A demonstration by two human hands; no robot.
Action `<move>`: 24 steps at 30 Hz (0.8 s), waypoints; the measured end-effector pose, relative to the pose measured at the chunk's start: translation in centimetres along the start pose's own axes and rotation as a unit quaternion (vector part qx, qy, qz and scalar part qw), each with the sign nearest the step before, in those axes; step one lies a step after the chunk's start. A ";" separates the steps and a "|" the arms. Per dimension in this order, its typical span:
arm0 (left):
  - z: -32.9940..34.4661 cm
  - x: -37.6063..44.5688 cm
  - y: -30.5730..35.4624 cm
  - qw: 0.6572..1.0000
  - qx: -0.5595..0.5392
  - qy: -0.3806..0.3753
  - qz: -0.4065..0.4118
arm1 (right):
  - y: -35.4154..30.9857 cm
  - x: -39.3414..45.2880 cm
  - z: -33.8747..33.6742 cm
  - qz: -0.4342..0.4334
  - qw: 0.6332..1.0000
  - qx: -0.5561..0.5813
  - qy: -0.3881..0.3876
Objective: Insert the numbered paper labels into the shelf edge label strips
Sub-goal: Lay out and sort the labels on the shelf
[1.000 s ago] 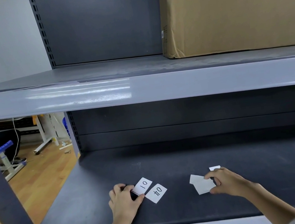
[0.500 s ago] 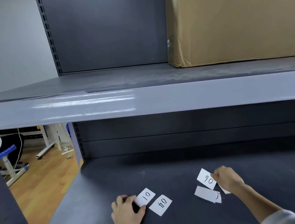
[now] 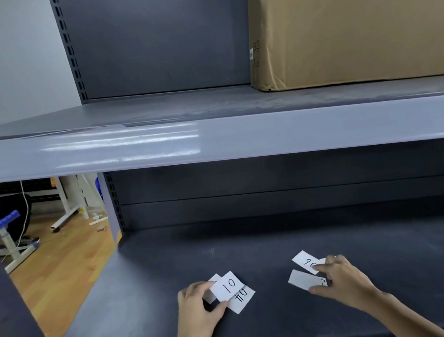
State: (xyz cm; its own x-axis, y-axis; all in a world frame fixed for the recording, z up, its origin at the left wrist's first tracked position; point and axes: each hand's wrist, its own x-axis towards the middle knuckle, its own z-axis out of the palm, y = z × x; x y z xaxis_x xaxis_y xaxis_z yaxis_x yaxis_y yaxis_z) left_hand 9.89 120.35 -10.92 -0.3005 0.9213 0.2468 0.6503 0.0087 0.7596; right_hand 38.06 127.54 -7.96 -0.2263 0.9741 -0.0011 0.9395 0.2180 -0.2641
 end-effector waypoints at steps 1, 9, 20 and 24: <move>0.1 -0.2 0.2 1.000 -0.018 -0.004 0.007 | 0.0 -0.2 0.1 -0.006 1.000 -0.012 -0.002; 0.5 -1.7 -0.8 0.999 0.027 -0.018 0.043 | -0.6 -0.6 0.0 -0.042 0.998 -0.025 0.027; -2.7 -2.0 -1.4 0.996 0.078 -0.009 -0.041 | -5.3 1.5 0.2 0.045 0.995 0.090 -0.010; -3.5 -2.0 -2.1 0.996 0.066 0.008 -0.052 | -5.2 3.4 0.5 0.084 0.990 0.112 -0.010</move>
State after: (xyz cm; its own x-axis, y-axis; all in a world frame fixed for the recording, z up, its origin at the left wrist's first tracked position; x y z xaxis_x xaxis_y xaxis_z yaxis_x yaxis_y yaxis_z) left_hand 6.69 117.17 -10.95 -0.3813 0.9064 0.1821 0.7007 0.1548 0.6964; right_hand 32.27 129.73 -7.05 -0.0793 0.9934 -0.0824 0.8843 0.0319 -0.4658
